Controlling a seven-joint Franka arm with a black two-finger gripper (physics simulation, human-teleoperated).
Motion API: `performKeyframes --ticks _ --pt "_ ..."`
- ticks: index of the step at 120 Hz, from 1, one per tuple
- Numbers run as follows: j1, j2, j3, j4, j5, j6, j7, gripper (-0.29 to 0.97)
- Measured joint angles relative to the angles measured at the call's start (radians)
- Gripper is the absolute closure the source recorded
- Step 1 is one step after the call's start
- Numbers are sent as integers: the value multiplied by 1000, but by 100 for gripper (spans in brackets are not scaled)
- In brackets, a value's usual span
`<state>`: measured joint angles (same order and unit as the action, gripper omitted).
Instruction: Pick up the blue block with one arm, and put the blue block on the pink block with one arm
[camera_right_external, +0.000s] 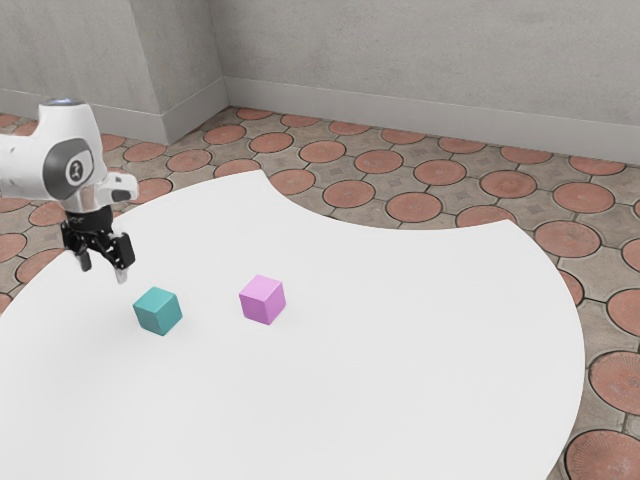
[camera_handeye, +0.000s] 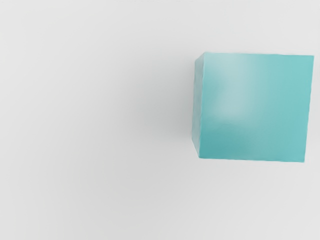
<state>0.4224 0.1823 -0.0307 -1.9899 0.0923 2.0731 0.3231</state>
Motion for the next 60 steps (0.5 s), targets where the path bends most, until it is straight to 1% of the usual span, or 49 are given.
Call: performKeyframes --ticks 14,29,60 --pt "-3 4 0 -26 3 49 19 0" --pt "-29 17 0 -37 4 91 35 0" --pt "-60 52 -1 -38 3 128 59 0"
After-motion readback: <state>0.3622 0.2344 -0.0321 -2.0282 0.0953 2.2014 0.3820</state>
